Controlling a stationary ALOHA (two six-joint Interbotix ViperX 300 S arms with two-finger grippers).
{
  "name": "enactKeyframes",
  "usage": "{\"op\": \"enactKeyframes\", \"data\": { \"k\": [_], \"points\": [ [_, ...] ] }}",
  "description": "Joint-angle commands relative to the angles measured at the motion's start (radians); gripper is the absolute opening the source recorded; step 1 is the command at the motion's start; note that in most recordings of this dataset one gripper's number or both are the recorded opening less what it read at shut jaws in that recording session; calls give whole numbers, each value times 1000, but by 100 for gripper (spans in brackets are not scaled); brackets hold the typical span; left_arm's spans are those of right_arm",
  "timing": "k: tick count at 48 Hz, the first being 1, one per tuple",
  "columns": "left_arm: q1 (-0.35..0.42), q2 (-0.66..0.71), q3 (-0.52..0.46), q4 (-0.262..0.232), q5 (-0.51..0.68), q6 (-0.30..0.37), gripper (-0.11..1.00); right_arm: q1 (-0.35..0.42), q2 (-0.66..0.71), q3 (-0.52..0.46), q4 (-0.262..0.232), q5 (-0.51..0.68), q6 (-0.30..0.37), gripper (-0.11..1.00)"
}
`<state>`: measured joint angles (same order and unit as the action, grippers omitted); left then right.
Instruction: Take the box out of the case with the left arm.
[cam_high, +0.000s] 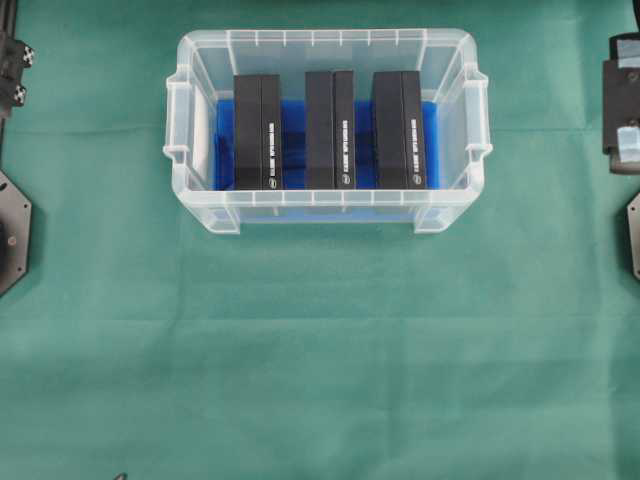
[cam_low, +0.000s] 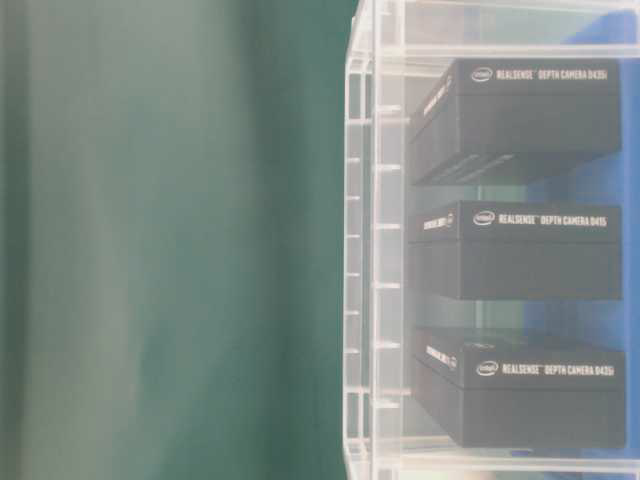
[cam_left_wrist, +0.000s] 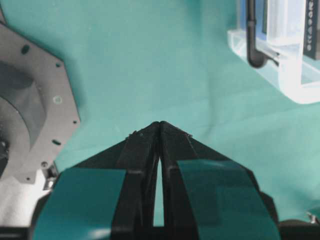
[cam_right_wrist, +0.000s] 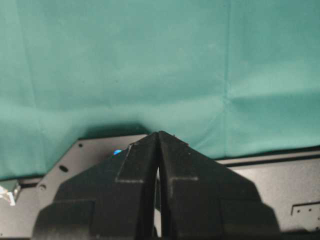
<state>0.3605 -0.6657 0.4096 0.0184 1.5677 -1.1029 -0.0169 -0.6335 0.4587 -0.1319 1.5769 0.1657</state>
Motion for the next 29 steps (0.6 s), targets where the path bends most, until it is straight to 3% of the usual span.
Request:
{"op": "enactKeyframes", "data": {
  "k": [1, 10, 15, 19, 24, 29],
  "points": [
    [5, 2, -6, -5, -3, 2, 1, -2, 0, -28, -8, 2, 3, 0],
    [6, 12, 6, -5, -3, 0, 5, -2, 0, -28, -32, 2, 2, 0],
    [6, 21, 9, -3, -3, 0, 16, -2, 0, -28, -34, 2, 2, 0],
    [9, 25, 11, -3, -2, 0, 33, -2, 0, -28, -34, 2, 2, 0],
    [11, 23, 14, -3, -3, -2, 66, -2, 0, -28, -34, 2, 2, 0],
    [9, 23, 18, -3, -3, 0, 91, -2, 0, -28, -34, 2, 2, 0]
  ]
}}
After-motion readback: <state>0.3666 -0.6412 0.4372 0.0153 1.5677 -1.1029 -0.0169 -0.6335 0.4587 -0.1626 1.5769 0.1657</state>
